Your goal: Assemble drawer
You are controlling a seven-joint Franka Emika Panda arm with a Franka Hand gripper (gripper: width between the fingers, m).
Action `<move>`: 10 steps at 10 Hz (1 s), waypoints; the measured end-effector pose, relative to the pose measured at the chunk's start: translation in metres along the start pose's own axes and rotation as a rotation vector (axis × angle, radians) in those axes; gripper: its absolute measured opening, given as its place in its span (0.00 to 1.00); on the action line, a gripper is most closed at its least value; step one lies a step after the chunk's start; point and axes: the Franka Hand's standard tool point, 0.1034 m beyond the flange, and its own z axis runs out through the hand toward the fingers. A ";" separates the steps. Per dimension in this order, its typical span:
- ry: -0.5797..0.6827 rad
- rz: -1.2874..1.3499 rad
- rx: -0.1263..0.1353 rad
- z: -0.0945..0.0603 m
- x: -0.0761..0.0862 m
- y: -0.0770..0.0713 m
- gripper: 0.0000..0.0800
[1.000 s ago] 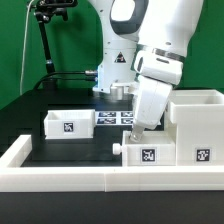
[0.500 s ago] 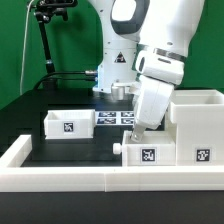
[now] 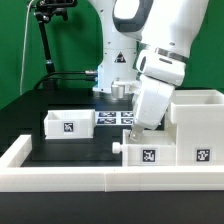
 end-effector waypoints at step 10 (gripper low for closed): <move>-0.017 0.018 0.048 0.002 -0.010 0.000 0.06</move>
Offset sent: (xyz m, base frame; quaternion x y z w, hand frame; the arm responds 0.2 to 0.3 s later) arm 0.0000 0.0000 0.0000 -0.0650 0.0000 0.0000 0.9979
